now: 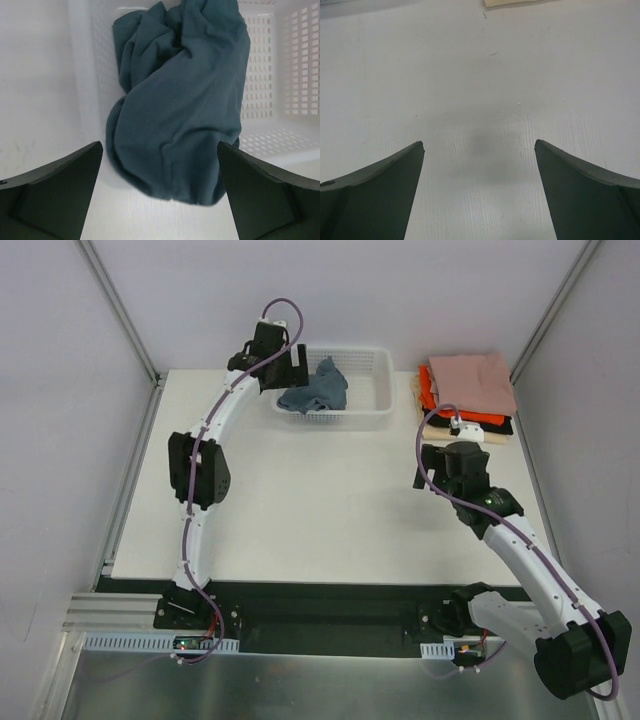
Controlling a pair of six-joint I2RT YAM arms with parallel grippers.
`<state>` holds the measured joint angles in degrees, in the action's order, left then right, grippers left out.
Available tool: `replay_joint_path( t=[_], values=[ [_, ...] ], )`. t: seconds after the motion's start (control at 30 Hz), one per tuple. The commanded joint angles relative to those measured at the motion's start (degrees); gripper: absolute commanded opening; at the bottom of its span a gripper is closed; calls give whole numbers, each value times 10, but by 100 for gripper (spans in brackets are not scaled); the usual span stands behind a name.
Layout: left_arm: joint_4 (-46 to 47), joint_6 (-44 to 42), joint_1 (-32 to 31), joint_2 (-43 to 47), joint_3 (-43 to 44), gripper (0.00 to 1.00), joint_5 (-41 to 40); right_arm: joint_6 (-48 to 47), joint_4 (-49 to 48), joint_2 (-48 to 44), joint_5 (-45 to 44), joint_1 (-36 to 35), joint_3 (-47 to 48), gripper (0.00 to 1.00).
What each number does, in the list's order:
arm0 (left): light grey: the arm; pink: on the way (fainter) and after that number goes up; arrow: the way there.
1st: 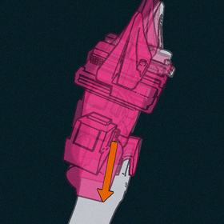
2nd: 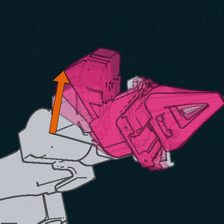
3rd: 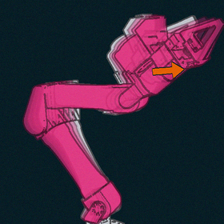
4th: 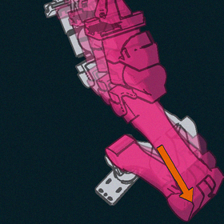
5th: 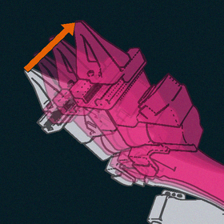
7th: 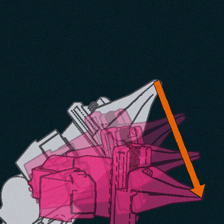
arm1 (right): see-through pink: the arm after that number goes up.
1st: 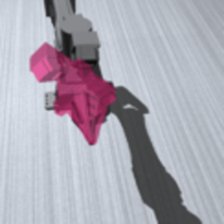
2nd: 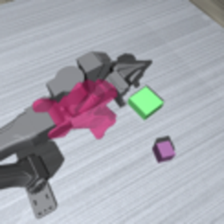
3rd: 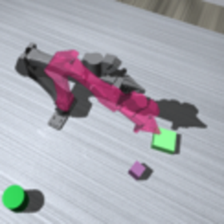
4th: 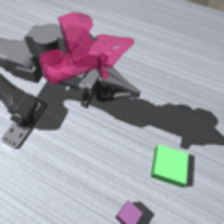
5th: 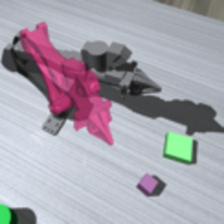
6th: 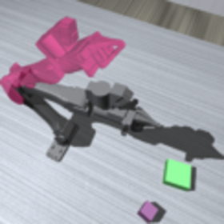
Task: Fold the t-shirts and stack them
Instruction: Grab the tshirt from the pile
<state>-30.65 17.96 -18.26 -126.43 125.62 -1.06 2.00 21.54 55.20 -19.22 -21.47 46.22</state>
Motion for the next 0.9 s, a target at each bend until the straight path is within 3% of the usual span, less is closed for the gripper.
replay_joint_path(
  t=[0.0, 0.23, 0.53, 0.57, 0.67, 0.7, 0.73, 0.87],
  values=[
    [0, -12, 4, -62, 93, 99, 83, -11, 3, 15, -23, -1, 28, 96],
    [39, -9, 2, -139, 134, 99, 74, -3, 30, 43, -17, -1, 21, 96],
    [83, 1, -5, -210, 166, 97, 141, 2, 41, 50, -49, -1, 13, 97],
    [96, 3, -6, -212, 166, 92, 149, 1, 41, 49, -50, -1, 12, 97],
    [108, 12, -9, -206, 186, 49, 204, -5, 53, 47, -45, -1, 16, 97],
    [112, 15, -11, -199, 191, 16, 212, -5, 59, 44, -47, -1, 17, 97],
    [118, 17, -12, -175, 193, 3, 204, -7, 61, 39, -46, -1, 14, 97],
    [160, 2, -15, -97, 189, 0, 221, -7, 68, 18, -51, -1, 7, 97]
  ],
)
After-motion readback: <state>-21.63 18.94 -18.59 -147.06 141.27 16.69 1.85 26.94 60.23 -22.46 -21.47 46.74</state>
